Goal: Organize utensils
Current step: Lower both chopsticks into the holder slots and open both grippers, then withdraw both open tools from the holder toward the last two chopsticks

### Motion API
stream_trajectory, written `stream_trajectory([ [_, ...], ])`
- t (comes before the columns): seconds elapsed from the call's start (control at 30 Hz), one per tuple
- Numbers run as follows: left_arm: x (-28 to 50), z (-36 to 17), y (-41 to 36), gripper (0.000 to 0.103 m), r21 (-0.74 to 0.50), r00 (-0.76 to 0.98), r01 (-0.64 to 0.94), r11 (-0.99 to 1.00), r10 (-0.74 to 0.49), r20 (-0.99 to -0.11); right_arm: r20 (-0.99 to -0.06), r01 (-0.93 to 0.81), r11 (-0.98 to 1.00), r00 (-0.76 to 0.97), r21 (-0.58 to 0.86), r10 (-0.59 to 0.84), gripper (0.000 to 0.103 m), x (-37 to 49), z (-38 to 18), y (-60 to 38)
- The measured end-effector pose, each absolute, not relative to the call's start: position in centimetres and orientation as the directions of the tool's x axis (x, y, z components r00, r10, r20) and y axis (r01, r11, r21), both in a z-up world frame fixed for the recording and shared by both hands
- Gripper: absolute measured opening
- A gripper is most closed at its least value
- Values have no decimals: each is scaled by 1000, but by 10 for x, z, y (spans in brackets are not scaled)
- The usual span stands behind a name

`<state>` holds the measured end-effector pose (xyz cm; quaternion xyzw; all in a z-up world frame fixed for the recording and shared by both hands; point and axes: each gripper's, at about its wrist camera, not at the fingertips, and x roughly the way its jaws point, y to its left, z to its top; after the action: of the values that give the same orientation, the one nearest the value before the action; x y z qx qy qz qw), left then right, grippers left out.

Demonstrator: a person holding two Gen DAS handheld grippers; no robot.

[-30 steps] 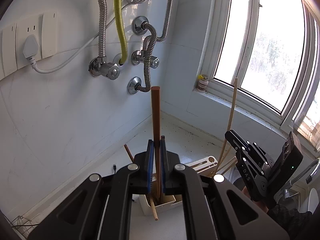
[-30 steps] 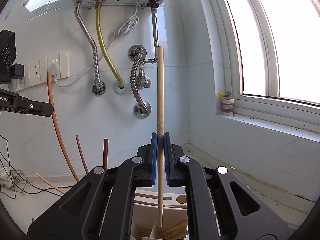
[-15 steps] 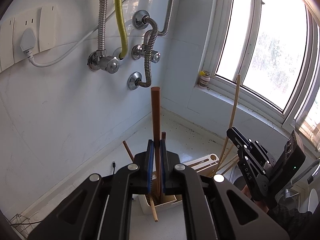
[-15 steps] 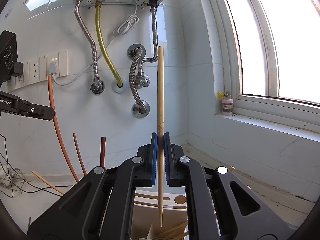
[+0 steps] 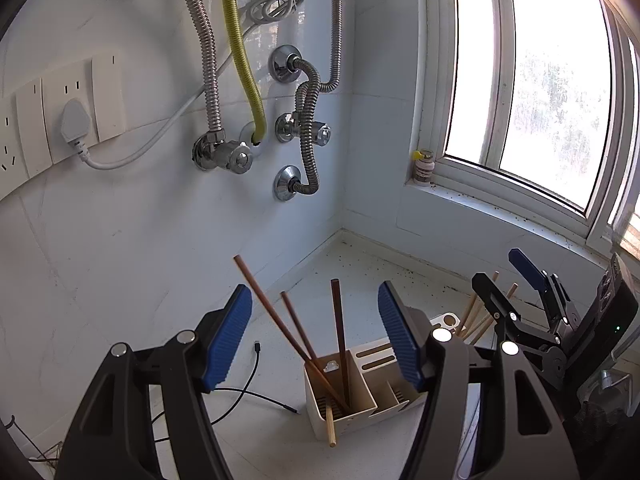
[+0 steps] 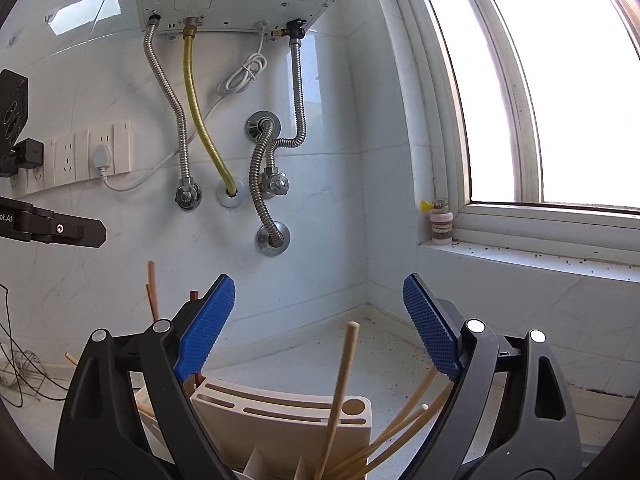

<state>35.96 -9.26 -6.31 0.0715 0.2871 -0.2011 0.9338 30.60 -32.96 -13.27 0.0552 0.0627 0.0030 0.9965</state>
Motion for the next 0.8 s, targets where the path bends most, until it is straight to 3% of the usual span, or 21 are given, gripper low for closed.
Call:
stream_trajectory([
  [0.47,341,-37,-74,74,-7,770,399,917,-339,-541,-87,-7,991,996,136,19,82,295,-111,-330],
  [0.8,305,-15,-51,82,24,815,336,942,-278,-508,-73,-51,988,995,146,62,85,282,-95,-320],
])
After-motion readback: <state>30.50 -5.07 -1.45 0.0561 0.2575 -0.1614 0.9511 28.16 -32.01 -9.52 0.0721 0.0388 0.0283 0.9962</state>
